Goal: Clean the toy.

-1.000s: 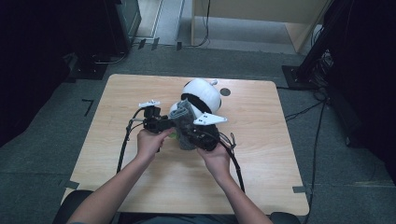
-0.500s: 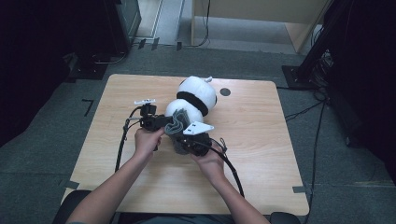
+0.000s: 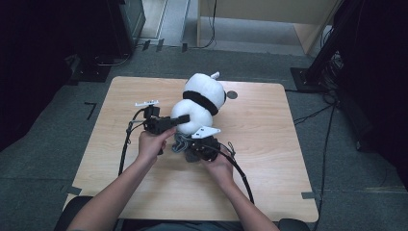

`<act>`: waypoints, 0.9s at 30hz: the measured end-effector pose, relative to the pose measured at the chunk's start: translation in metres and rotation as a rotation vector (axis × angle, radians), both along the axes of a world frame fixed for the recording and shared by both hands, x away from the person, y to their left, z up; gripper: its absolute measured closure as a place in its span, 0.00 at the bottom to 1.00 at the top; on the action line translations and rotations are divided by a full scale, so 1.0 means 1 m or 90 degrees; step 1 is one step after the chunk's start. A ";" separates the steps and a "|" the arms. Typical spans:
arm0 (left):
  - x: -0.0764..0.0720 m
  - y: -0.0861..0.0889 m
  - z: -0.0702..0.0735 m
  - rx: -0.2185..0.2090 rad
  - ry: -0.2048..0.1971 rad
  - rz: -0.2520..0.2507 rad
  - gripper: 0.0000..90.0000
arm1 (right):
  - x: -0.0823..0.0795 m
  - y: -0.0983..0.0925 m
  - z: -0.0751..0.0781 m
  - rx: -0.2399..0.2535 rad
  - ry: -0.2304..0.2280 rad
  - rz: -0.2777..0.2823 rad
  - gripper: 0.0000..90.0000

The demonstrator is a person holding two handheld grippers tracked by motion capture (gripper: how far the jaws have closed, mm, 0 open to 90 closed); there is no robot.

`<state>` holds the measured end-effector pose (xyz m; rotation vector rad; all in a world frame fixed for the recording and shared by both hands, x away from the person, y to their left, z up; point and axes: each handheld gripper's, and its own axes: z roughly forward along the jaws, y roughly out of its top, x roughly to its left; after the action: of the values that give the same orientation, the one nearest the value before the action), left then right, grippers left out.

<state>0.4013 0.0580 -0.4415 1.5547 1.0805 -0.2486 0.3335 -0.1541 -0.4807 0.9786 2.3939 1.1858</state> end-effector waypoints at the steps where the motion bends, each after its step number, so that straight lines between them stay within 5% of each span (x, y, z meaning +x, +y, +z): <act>1: 0.000 0.001 0.000 -0.001 0.000 -0.001 0.50 | 0.002 -0.002 -0.001 -0.002 0.002 -0.004 0.89; 6: 0.001 0.003 0.000 -0.005 0.003 -0.007 0.50 | 0.011 -0.016 -0.007 0.017 0.032 -0.030 0.89; 13: 0.000 0.006 0.004 -0.019 0.002 -0.013 0.50 | 0.018 -0.028 -0.008 0.006 0.022 -0.061 0.89; 23: 0.000 0.010 0.007 0.025 -0.023 -0.019 0.50 | 0.025 -0.052 0.000 0.003 0.024 -0.114 0.89; 27: 0.000 0.013 0.010 0.042 -0.045 -0.017 0.50 | 0.030 -0.065 0.005 0.011 0.047 -0.131 0.88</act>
<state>0.4011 0.0707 -0.4317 1.6252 1.0223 -0.1755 0.3632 -0.2195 -0.4757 1.2601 2.2741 1.1159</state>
